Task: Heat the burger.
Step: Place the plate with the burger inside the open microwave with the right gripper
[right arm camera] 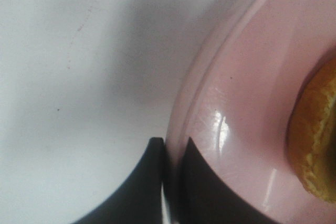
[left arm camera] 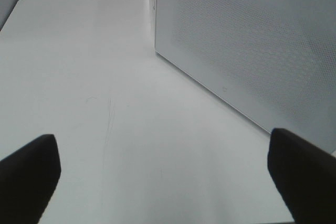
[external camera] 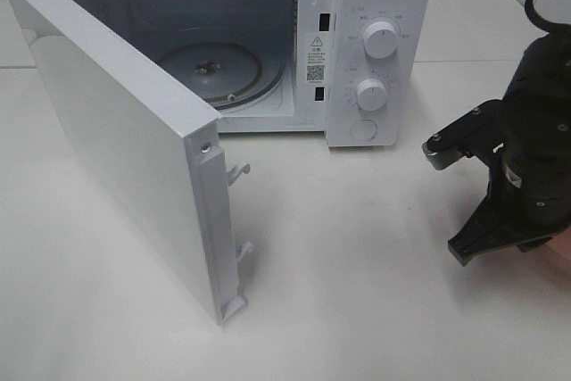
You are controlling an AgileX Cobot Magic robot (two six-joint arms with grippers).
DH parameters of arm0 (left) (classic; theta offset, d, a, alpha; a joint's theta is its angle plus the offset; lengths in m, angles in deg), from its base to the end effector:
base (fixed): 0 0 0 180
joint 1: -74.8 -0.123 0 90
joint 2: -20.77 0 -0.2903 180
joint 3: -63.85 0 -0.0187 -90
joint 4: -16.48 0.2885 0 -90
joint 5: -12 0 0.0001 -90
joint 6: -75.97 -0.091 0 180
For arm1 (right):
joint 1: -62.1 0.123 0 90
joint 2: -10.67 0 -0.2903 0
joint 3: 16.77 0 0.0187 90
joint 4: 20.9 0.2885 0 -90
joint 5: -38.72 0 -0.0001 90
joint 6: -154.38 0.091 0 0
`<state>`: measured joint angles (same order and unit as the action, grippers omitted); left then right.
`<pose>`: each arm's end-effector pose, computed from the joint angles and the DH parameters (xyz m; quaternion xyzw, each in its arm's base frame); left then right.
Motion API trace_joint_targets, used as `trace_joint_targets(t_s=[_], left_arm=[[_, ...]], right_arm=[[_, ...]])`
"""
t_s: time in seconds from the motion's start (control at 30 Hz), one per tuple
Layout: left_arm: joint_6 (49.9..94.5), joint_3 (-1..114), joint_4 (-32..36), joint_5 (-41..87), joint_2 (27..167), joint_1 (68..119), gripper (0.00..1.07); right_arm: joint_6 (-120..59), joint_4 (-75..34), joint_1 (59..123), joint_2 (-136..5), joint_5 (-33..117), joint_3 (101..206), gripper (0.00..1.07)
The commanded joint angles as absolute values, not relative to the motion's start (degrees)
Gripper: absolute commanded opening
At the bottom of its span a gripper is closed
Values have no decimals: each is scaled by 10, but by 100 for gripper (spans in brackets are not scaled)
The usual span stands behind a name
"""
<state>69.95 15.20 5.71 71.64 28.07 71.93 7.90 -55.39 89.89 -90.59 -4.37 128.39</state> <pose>0.0226 -0.0136 0.2987 0.0262 0.8420 -0.0524 0.5363 0.2635 0.0990 0.1294 -0.1671 0.9646 -0.1721 0.1098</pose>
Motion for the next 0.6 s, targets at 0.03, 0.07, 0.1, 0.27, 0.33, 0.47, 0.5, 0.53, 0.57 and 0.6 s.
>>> trace_joint_targets(t_s=[0.03, 0.07, 0.1, 0.27, 0.33, 0.47, 0.5, 0.53, 0.57, 0.6], left_arm=[[702, 151, 55, 715, 271, 720, 100], [702, 151, 55, 715, 271, 720, 100], [702, 151, 55, 715, 271, 720, 100], [702, 151, 55, 715, 271, 720, 100], [702, 151, 55, 715, 271, 720, 100], [702, 151, 55, 715, 271, 720, 100], [702, 151, 55, 715, 271, 720, 100], [702, 151, 55, 715, 271, 720, 100], [702, 151, 55, 715, 271, 720, 100], [702, 151, 55, 715, 271, 720, 100]], right_arm=[[84, -584, 911, -886, -82, 1283, 0], [83, -584, 916, -882, -89, 1283, 0], [83, -584, 916, -882, -89, 1283, 0], [79, -583, 946, -864, -115, 1283, 0], [77, -583, 955, -859, -119, 1280, 0], [77, -582, 971, -849, -117, 1268, 0], [77, -582, 976, -843, -117, 1262, 0], [77, -580, 987, -835, -117, 1252, 0], [77, -580, 987, -835, -117, 1252, 0], [77, -580, 999, -825, -119, 1241, 0]])
